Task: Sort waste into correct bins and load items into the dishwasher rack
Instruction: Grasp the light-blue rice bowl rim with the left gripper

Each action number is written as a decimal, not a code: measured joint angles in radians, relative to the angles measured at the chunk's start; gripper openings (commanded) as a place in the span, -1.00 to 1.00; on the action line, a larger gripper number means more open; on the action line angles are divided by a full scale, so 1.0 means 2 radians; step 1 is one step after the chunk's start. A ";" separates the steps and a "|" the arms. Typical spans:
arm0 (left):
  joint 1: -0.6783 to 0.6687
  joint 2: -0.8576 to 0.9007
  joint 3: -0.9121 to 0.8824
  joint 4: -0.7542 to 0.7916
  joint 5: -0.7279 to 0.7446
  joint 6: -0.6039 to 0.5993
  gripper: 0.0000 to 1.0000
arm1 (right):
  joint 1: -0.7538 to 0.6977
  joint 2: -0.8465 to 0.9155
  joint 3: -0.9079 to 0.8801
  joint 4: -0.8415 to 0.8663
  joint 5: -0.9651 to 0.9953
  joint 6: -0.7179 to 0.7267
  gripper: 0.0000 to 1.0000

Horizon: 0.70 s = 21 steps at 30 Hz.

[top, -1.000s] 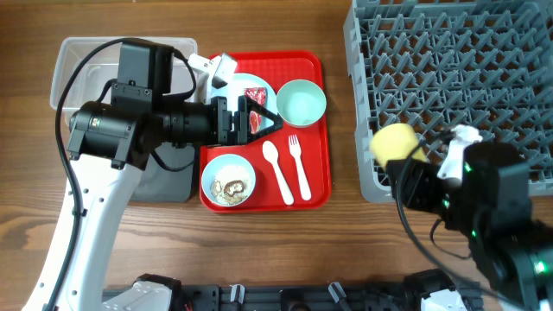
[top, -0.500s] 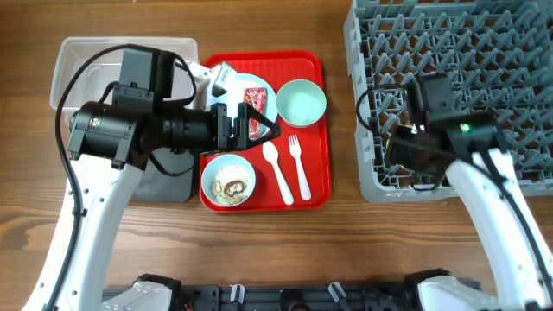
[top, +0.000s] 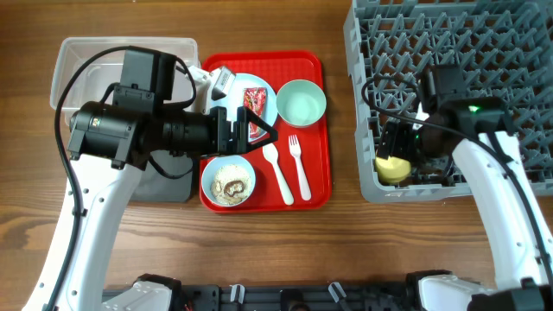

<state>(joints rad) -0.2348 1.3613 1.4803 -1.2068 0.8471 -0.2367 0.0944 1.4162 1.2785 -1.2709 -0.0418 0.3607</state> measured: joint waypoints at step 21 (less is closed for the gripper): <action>-0.211 0.033 -0.136 0.056 -0.460 -0.235 0.01 | 0.000 -0.235 0.040 0.050 -0.195 -0.039 0.90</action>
<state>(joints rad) -0.6575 1.4281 1.2091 -1.0946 -0.0727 -0.7063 0.0944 0.9470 1.3579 -1.1717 -0.4313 0.2817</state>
